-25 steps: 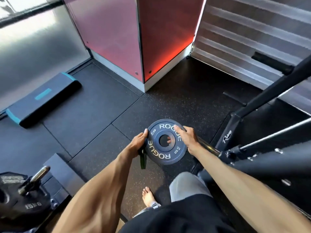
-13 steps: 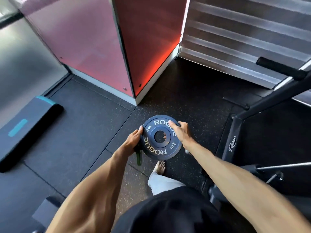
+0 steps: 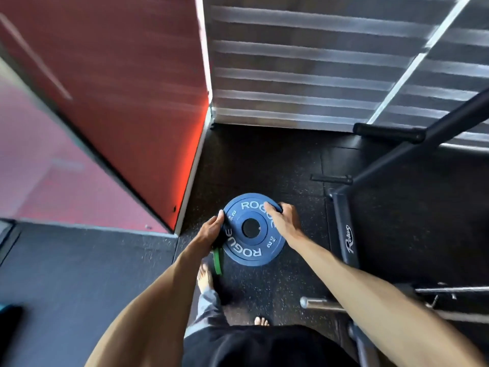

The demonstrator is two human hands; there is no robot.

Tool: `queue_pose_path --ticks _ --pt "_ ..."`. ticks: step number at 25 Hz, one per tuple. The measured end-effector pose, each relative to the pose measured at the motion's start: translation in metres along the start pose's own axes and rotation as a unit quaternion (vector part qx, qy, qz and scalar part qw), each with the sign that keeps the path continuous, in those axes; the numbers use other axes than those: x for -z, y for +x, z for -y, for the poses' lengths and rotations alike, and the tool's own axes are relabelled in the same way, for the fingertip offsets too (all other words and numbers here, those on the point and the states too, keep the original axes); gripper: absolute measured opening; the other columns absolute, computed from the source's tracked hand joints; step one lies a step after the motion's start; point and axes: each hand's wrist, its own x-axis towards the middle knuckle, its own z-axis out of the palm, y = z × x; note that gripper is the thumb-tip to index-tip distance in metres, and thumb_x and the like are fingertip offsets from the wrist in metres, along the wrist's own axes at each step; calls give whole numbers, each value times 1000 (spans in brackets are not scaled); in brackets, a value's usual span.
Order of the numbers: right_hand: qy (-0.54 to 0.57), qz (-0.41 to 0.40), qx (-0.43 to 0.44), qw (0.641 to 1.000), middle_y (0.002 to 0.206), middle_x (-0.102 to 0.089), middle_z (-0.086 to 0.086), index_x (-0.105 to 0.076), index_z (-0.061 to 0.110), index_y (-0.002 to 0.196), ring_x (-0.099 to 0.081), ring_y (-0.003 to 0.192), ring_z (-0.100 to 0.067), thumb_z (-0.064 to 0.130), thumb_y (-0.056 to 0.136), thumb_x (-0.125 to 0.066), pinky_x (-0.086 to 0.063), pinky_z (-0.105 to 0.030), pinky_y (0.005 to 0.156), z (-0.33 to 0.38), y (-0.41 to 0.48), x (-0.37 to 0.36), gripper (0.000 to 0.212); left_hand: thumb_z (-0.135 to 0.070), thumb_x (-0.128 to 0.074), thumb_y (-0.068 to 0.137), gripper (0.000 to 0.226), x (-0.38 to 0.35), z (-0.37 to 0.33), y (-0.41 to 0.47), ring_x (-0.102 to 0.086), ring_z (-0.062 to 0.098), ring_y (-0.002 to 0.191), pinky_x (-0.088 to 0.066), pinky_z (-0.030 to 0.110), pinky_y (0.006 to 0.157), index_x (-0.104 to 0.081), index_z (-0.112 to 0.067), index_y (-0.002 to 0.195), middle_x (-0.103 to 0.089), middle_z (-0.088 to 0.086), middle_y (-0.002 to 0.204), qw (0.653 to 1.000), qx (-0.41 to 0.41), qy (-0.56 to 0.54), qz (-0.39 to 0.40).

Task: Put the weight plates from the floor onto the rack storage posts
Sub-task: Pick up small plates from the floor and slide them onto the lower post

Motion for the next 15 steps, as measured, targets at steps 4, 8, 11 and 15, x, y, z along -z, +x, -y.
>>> queue_pose_path --ticks 4,8,11,15 --pt "36 -112 -38 992 73 -64 -6 -65 7 78 -60 70 -19 40 89 -68 -41 -28 60 35 58 -3 34 -68 -52 83 57 -1 -85 83 -63 18 99 -50 43 102 -69 -17 100 -69 5 109 989 -28 137 56" --pt "73 -191 -57 977 66 -59 2 -60 14 72 -55 63 -11 36 90 -68 -36 -20 51 57 94 4 30 -84 -43 74 79 -21 -156 143 -60 20 115 -47 47 103 -62 -26 123 -65 0 126 955 -25 261 139" --pt "110 -242 -93 959 65 -59 0 -56 16 70 -54 63 -14 34 90 -69 -38 -26 53 62 131 14 31 -74 -40 87 64 -54 -205 177 -56 25 120 -46 51 99 -56 -30 131 -59 -2 133 934 -13 296 199" --pt "114 -299 -106 941 63 -57 3 -54 20 67 -56 66 -16 38 90 -69 -38 -29 63 59 186 42 33 -76 -42 84 76 -111 -251 225 -51 28 128 -39 57 106 -46 -27 142 -52 0 141 911 -6 337 236"
